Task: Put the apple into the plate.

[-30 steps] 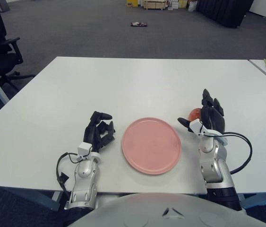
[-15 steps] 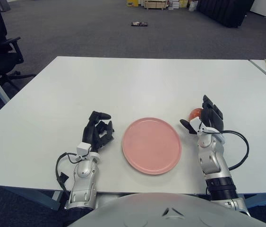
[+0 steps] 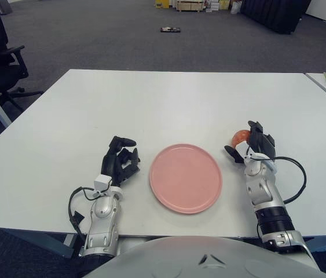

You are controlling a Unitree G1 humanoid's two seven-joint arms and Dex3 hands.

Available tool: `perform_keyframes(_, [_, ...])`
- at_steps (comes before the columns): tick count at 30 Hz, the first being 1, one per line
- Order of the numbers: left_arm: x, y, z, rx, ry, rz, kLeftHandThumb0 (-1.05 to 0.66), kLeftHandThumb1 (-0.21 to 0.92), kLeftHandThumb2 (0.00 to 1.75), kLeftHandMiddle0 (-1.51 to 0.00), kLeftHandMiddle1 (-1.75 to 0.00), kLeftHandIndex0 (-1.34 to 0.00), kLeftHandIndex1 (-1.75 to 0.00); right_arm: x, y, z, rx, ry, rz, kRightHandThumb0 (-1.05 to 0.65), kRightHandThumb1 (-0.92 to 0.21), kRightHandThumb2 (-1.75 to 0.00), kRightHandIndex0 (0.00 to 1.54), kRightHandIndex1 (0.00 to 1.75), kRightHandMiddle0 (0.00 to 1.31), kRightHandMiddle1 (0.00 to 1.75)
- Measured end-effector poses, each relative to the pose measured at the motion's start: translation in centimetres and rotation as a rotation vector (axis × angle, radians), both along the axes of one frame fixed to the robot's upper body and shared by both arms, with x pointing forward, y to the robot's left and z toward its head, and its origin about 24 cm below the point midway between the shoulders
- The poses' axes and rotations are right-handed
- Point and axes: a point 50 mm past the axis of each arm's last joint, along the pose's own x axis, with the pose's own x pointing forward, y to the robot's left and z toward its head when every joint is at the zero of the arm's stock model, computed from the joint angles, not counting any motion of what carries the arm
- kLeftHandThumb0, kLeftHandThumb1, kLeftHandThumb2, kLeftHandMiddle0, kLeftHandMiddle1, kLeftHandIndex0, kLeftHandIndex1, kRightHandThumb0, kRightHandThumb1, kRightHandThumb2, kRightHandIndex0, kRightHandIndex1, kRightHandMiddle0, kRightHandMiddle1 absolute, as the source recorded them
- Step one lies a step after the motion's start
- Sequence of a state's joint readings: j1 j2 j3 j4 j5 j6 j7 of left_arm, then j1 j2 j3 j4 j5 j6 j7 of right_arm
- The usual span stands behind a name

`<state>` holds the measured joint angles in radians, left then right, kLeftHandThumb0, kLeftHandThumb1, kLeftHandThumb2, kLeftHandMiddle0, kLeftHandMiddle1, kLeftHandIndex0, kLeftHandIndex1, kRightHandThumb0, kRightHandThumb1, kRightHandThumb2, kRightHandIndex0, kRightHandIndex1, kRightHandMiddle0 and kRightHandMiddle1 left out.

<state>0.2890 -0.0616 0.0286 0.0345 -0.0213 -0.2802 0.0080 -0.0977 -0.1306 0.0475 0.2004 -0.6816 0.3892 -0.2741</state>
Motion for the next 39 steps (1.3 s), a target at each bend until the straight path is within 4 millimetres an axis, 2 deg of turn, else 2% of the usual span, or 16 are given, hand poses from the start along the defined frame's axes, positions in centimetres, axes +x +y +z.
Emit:
perform_keyframes(11, [0.0,0.1,0.0,-0.003,0.0,0.006,-0.39,0.63,0.93,-0.65,-1.75,-0.37,-1.75,-0.1,-0.6,-0.5,-0.006,0.016,-0.046,-0.58,-0.48,-0.89,0.0,1.03,0.0,0.91])
perform_keyframes(15, [-0.1,0.1,0.0,-0.003,0.0,0.006,-0.39,0.63,0.93,-0.65,-1.75,-0.37,-1.75,-0.1,-0.7,-0.5,-0.008,0.016,-0.048,-0.59,-0.51,-0.88,0.0,1.08,0.0,0.95])
perform_keyframes(17, [-0.1,0.1,0.0,-0.003,0.0,0.006,-0.39,0.63,0.93,-0.65,-1.75,-0.37,-1.75,0.0,-0.8,-0.5,-0.016,0.016,-0.046,-0.59,-0.53,-0.88,0.0,1.15,0.0,1.01])
perform_keyframes(23, [-0.1,0.2,0.2,-0.001,-0.004,0.007,-0.39,0.64,0.92,-0.65,-1.75,-0.37,-1.75,0.0,-1.2,-0.6,-0.044,0.011,-0.043,-0.57,-0.54,-0.92,0.01,1.41,0.0,1.45])
perform_keyframes(25, [-0.1,0.2,0.2,0.0,-0.004,0.008,-0.39,0.64,0.92,-0.65,-1.75,-0.37,-1.75,0.0,-1.2,-0.6,-0.047,0.006,-0.044,-0.56,-0.52,-0.95,0.07,1.54,0.0,1.63])
perform_keyframes(27, [-0.1,0.2,0.2,0.002,-0.002,0.008,-0.39,0.64,0.92,-0.64,-1.75,-0.37,-1.75,0.0,-1.2,-0.6,-0.048,-0.002,-0.048,-0.54,-0.51,-0.97,0.14,1.62,0.01,1.69])
perform_keyframes(28, [-0.1,0.2,0.2,0.003,-0.001,0.008,-0.39,0.64,0.92,-0.64,-1.75,-0.37,-1.75,0.0,-1.2,-0.6,-0.049,-0.003,-0.051,-0.49,-0.54,-0.96,0.19,1.66,0.15,1.71])
perform_keyframes(29, [-0.1,0.2,0.2,0.003,0.0,0.007,-0.39,0.64,0.92,-0.64,-1.75,-0.37,-1.75,0.0,-1.2,-0.6,-0.049,-0.005,-0.053,-0.47,-0.55,-0.96,0.21,1.68,0.2,1.71])
perform_keyframes(30, [-0.1,0.2,0.2,0.004,0.0,0.007,-0.39,0.64,0.92,-0.64,-1.75,-0.37,-1.75,0.0,-1.2,-0.6,-0.05,-0.007,-0.056,-0.37,-0.53,-0.99,0.31,1.65,0.26,1.73])
perform_keyframes(31, [-0.1,0.2,0.2,0.005,0.0,0.007,-0.39,0.64,0.92,-0.64,-1.75,-0.37,-1.75,0.0,-1.3,-0.6,-0.051,-0.009,-0.059,-0.24,-0.48,-1.05,0.43,1.59,0.31,1.73])
perform_keyframes(34, [-0.1,0.2,0.2,0.008,0.001,0.006,-0.39,0.64,0.92,-0.65,-1.75,-0.37,-1.75,-0.1,-1.3,-0.6,-0.055,-0.016,-0.065,-0.08,-0.31,-1.26,0.64,1.58,0.4,1.74])
perform_keyframes(39, [-0.1,0.2,0.2,0.009,0.0,0.005,-0.39,0.64,0.92,-0.65,-1.75,-0.37,-1.75,-0.1,-1.4,-0.6,-0.069,-0.04,-0.065,-0.02,-0.18,-1.45,0.76,1.64,0.48,1.75])
